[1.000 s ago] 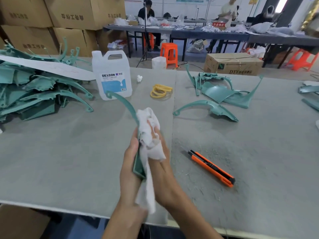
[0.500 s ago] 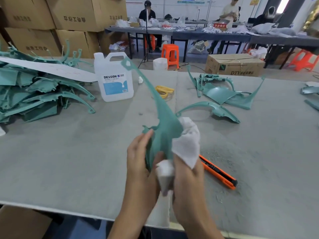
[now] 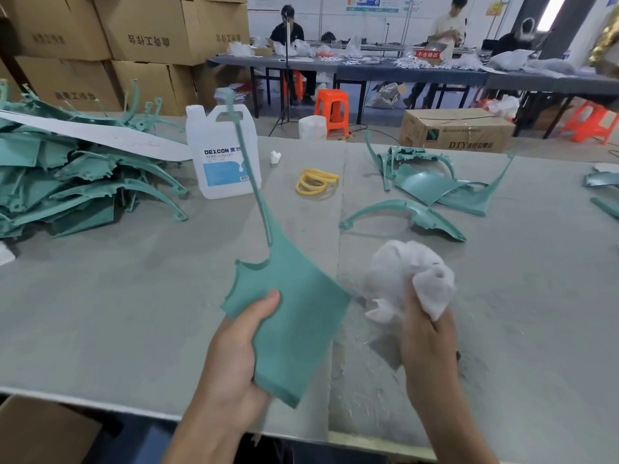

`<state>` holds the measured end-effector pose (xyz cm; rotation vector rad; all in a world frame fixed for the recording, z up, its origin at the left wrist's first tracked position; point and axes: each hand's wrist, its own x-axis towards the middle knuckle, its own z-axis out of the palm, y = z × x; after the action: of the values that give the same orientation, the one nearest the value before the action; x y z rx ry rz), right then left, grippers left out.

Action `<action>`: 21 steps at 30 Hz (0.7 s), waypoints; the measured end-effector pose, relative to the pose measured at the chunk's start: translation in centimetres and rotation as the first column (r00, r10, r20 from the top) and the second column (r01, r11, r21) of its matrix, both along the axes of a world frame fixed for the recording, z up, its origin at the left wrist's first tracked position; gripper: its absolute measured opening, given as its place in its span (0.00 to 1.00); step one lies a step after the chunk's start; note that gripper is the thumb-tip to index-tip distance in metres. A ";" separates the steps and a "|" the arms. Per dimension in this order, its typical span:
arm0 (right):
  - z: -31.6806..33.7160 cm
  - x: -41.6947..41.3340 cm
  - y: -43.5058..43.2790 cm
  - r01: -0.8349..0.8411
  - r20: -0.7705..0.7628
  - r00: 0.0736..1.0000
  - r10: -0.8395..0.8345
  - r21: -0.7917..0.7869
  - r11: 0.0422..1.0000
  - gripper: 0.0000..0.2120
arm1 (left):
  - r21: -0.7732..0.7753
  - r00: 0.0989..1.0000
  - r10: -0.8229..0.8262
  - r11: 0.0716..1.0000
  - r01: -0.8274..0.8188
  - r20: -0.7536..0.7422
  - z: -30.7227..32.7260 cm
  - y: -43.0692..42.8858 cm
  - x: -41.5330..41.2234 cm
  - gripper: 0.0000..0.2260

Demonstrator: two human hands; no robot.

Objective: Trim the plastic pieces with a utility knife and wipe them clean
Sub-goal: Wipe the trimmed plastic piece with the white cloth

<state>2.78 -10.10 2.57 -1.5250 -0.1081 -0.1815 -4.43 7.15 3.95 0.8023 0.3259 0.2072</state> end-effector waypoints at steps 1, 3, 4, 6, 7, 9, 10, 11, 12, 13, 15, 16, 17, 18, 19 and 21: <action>0.5 0.2 0.6 0.004 0.050 0.999 -0.005 0.010 1.000 0.08 | 0.016 1.000 -0.029 0.999 0.029 0.000 0.1 0.1 -0.1 0.11; 1.4 0.1 1.0 -0.117 0.163 0.979 0.126 -0.060 0.991 0.08 | 0.062 0.990 -0.136 0.989 0.137 -0.027 0.0 -0.3 -0.4 0.13; 1.3 0.0 1.1 -0.200 0.183 0.956 0.228 -0.160 0.967 0.12 | 0.062 0.981 -0.191 0.979 0.193 -0.038 0.0 -0.4 -0.6 0.15; 1.7 -0.3 2.3 -0.351 0.146 0.899 0.412 -0.319 0.880 0.16 | -0.015 0.961 -0.275 0.961 0.274 -0.035 0.0 -0.5 -0.8 0.17; 1.8 -0.5 2.5 -0.356 0.133 0.887 0.441 -0.410 0.840 0.17 | -0.044 0.952 -0.304 0.952 0.303 -0.021 0.2 -0.7 -0.8 0.16; 1.5 -1.1 2.7 -0.244 0.212 0.844 0.492 -0.666 0.705 0.26 | -0.094 0.953 -0.302 0.950 0.298 -0.029 1.0 -1.0 -0.4 0.18; 1.2 -1.5 3.1 -0.170 0.256 0.812 0.524 -0.756 0.632 0.29 | -0.097 0.962 -0.266 0.961 0.259 -0.060 1.3 -1.0 -0.1 0.21; 0.6 -2.3 3.5 -0.133 0.285 0.777 0.561 -0.797 0.589 0.30 | -0.190 0.970 -0.236 0.957 0.221 -0.061 1.5 -0.9 0.2 0.23; -0.1 -3.3 4.0 -0.140 0.309 0.750 0.586 -0.791 0.596 0.29 | -0.264 0.979 -0.191 0.950 0.166 -0.070 1.6 -0.6 0.4 0.23; -1.0 -4.4 4.4 -0.174 0.336 0.720 0.607 -0.760 0.626 0.28 | -0.370 0.972 -0.231 0.908 0.198 -0.047 1.3 -0.2 0.7 0.17; -2.2 -6.1 5.1 -0.199 0.381 0.706 0.597 -0.702 0.683 0.30 | -0.405 0.934 -0.355 0.861 0.307 -0.047 0.6 -0.1 1.0 0.22; -2.2 -6.4 5.5 -0.214 0.391 0.701 0.596 -0.683 0.699 0.30 | -0.418 0.913 -0.403 0.842 0.341 -0.067 1.3 -0.4 0.7 0.24; -2.1 -5.9 5.8 -0.233 0.403 0.708 0.580 -0.642 0.730 0.29 | -0.427 0.918 -0.395 0.827 0.365 0.019 1.0 -0.6 0.6 0.22; -1.8 -5.4 6.1 -0.269 0.388 0.738 0.552 -0.581 0.768 0.25 | -0.412 0.949 -0.307 0.858 0.306 0.065 0.5 -1.0 0.7 0.18; -1.2 -4.7 6.3 -0.313 0.342 0.786 0.516 -0.500 0.808 0.23 | -0.450 0.974 -0.223 0.865 0.221 0.048 -0.1 -1.5 1.0 0.17; -0.1 -3.1 6.5 -0.387 0.148 0.864 0.481 -0.415 0.823 0.23 | -0.349 0.996 -0.092 0.933 0.089 0.007 0.4 -2.7 1.3 0.18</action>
<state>-0.34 -3.60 2.51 -1.8070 -0.7272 0.0251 -3.15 4.45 4.40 0.4649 0.3221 0.0553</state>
